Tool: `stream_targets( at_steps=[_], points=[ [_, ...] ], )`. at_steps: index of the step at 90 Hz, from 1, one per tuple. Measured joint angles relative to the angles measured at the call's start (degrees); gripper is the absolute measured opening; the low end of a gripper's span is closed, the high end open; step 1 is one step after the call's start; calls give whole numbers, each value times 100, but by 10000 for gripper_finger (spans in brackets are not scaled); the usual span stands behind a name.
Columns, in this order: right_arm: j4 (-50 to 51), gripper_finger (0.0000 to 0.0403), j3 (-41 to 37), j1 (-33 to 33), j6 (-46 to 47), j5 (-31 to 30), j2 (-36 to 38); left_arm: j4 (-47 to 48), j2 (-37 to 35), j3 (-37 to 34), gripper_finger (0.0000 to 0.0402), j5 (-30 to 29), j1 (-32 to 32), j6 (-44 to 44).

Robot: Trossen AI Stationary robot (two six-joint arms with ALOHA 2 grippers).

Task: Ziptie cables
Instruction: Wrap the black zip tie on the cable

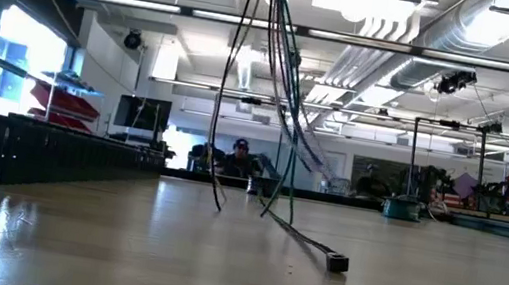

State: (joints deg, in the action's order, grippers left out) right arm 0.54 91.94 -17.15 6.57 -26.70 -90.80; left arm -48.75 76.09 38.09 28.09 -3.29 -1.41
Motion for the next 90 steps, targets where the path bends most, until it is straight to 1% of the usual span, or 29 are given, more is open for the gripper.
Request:
stream_targets(
  at_steps=[14,32,38,53,59,70,83,90],
  points=[
    [-35,0,0,-15,-62,0,-2,-1015,472,7,260,13,55,269],
    [6,0,3,-15,-62,2,-2,-1127,1059,466,260,56,226,641],
    [2,0,3,-15,-62,0,-2,-1100,1201,593,260,294,279,675],
    [45,0,3,-81,-122,-239,16,-1124,1251,662,260,1221,307,684],
    [59,0,3,-133,-222,-435,24,-1119,1251,662,260,1364,306,722],
    [135,0,4,-263,-395,-995,48,-912,1251,762,259,1411,330,864],
    [494,0,5,-440,-395,-1782,62,-124,1251,1037,245,1836,425,877],
    [824,0,5,-543,-200,-2223,91,556,1251,1281,232,1938,459,914]
  ],
)
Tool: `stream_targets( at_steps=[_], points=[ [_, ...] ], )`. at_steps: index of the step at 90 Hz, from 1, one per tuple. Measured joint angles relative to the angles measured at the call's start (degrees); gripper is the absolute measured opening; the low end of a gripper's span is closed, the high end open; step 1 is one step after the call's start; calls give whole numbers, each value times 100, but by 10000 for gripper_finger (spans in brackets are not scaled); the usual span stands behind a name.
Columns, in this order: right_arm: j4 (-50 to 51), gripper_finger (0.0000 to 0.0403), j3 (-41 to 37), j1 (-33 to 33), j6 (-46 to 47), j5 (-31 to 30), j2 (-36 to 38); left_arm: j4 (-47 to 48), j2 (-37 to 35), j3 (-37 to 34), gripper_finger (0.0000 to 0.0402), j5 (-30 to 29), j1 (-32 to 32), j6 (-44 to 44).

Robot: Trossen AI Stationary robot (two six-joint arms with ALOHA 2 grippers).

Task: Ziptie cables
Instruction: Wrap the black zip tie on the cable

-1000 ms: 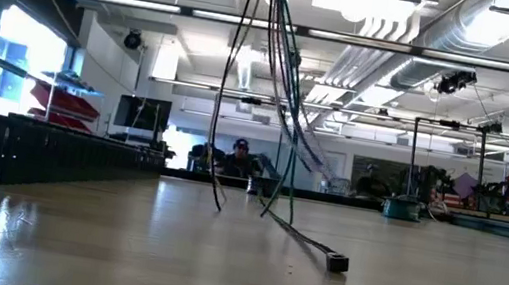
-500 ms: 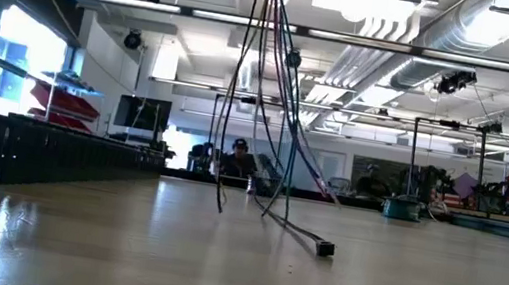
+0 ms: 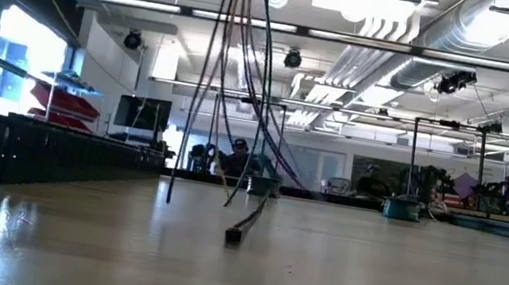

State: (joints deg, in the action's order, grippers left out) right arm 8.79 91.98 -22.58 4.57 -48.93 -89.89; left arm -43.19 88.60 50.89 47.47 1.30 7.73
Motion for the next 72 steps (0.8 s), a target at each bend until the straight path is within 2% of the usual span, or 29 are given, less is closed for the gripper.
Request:
stream_targets(
  at_steps=[7,18,33,42,50,62,72],
  points=[
    [470,0,0,-112,361,-428,69,996,2,324,213,1,-17,37],
    [1330,0,2,-230,1079,-993,149,2317,2,766,173,3,-69,-409],
    [2555,0,4,-307,2208,-1341,209,2800,2,883,111,419,-62,-470],
    [3420,0,7,-303,3035,-1346,219,2988,2,883,77,785,-185,-335],
    [4289,0,7,-302,3930,-1264,219,3195,0,883,47,881,-452,-240],
    [5483,0,7,-348,5232,-1009,184,3871,0,883,9,866,-930,-392],
    [6259,0,7,-379,6105,-741,4,4626,0,883,5,619,-1277,-813]
  ],
)
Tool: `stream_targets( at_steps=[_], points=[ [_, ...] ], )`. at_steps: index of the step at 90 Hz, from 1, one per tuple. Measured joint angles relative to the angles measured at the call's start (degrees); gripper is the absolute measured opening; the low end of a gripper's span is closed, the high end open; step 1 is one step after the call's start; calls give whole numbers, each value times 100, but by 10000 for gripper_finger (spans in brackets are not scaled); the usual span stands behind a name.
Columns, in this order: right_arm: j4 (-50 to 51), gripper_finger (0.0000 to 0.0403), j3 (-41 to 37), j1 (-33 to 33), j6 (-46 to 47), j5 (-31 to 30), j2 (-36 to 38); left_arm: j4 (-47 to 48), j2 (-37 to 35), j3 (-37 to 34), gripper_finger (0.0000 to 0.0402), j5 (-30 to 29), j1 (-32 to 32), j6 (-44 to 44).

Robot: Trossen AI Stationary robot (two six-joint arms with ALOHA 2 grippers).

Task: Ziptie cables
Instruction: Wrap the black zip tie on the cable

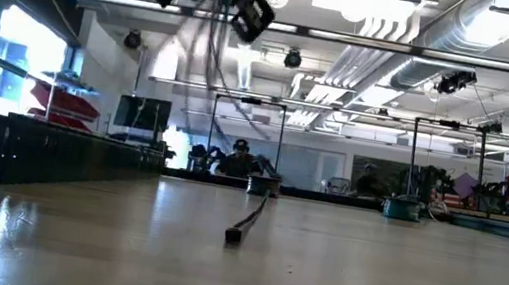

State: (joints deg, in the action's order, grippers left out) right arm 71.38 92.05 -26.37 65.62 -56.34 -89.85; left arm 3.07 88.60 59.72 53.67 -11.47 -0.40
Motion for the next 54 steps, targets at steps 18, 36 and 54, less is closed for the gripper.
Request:
stream_targets(
  at_steps=[18,36,54],
  points=[
    [430,0,0,13,780,548,-649,1114,176,2,8,-763,-244,-737],
    [749,0,0,19,1486,1508,-1398,1727,603,2,7,-912,-230,-1083],
    [1585,0,-4,44,2245,2464,-2070,1658,1079,7,7,-939,-191,-1126]
  ],
)
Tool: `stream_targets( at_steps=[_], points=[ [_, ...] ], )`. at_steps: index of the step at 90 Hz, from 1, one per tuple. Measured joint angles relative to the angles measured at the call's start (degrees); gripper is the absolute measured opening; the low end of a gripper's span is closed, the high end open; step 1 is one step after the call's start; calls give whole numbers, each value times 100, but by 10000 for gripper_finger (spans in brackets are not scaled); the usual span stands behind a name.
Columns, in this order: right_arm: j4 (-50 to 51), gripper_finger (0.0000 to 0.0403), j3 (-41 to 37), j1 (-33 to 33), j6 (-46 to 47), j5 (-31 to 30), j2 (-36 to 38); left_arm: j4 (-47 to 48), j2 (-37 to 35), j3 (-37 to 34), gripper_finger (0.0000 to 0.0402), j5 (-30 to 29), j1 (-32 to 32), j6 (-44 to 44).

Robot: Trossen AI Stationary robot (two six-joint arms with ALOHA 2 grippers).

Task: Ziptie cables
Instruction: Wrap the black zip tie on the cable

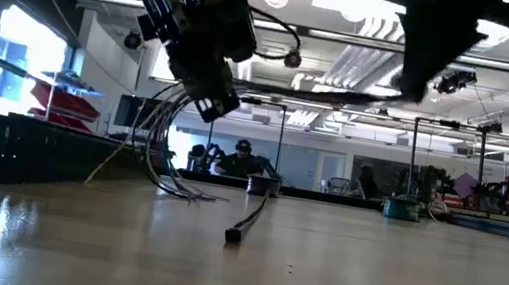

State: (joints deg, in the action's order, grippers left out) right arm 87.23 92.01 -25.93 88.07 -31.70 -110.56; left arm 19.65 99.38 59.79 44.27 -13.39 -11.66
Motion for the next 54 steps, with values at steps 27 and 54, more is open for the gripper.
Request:
stream_targets(
  at_steps=[27,54],
  points=[
    [-274,0,-635,-6,271,1075,-154,-10,660,-4,7,-381,324,103],
    [-1838,0,-1960,-188,359,2095,-156,408,318,-7,54,-1498,182,97]
  ],
)
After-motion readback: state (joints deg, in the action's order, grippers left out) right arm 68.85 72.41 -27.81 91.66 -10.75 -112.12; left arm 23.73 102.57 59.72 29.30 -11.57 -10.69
